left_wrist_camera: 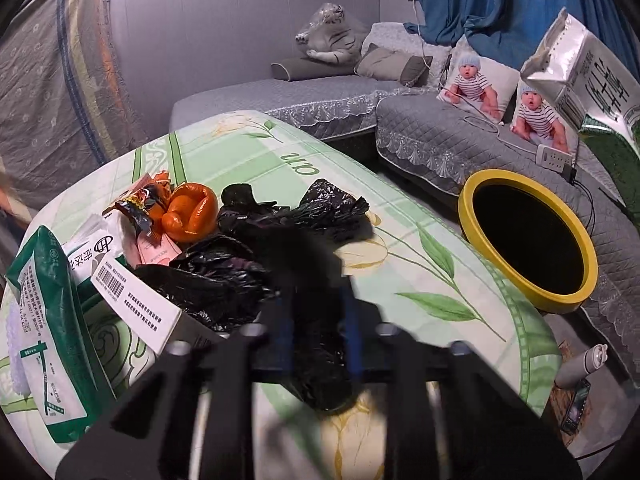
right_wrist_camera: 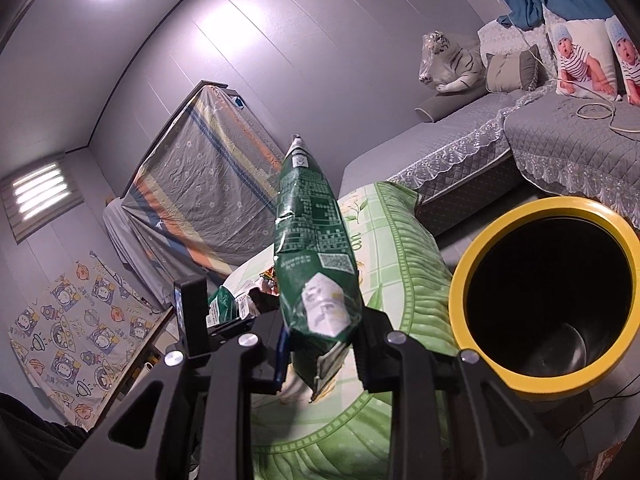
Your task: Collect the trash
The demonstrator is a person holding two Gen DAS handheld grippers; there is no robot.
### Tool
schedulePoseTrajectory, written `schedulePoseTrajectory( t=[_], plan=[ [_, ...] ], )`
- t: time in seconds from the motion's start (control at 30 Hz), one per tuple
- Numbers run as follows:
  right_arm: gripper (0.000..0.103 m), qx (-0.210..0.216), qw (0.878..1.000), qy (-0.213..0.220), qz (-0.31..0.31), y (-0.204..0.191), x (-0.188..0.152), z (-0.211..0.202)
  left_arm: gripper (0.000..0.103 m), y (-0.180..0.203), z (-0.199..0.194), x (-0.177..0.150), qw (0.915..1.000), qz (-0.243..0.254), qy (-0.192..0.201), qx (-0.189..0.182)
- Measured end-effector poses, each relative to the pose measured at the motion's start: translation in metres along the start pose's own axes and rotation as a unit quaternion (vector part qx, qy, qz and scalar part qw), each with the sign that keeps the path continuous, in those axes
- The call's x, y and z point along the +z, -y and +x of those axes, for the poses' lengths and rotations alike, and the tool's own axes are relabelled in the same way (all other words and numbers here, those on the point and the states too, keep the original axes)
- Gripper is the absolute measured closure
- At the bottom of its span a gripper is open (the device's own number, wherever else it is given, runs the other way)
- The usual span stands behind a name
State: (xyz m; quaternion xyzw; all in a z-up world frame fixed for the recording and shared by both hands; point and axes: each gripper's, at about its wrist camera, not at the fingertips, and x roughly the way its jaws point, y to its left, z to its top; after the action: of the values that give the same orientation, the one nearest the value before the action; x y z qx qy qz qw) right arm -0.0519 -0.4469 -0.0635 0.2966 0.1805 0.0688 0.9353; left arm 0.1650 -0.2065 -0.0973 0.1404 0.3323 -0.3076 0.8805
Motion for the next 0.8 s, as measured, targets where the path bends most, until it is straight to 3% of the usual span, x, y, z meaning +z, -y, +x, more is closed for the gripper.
schedulePoseTrajectory(
  t=[0.13,0.33,0.5,0.63,0.8],
  plan=[
    [0.079,0.0,1.0,0.0,0.002,-0.002,0.001,0.003,0.1,0.0,-0.014,0.002,0.9997,0.003,0.025,0.002],
    [0.079,0.002,1.0,0.002,-0.002,-0.008,0.004,0.001,0.1,-0.017,-0.073,0.017,0.9938,-0.028,0.105,-0.022],
    [0.079,-0.014,1.0,0.003,-0.011,-0.012,0.009,0.006,0.1,-0.024,-0.117,0.03,0.9873,-0.04,0.153,-0.015],
    [0.079,-0.032,0.999,0.008,-0.016,-0.011,0.015,0.008,0.1,-0.018,-0.13,0.039,0.9843,-0.036,0.171,-0.022],
    [0.079,-0.059,0.998,0.025,-0.013,0.0,0.026,0.005,0.1,0.002,-0.126,0.051,0.9835,-0.02,0.171,-0.056]
  ],
)
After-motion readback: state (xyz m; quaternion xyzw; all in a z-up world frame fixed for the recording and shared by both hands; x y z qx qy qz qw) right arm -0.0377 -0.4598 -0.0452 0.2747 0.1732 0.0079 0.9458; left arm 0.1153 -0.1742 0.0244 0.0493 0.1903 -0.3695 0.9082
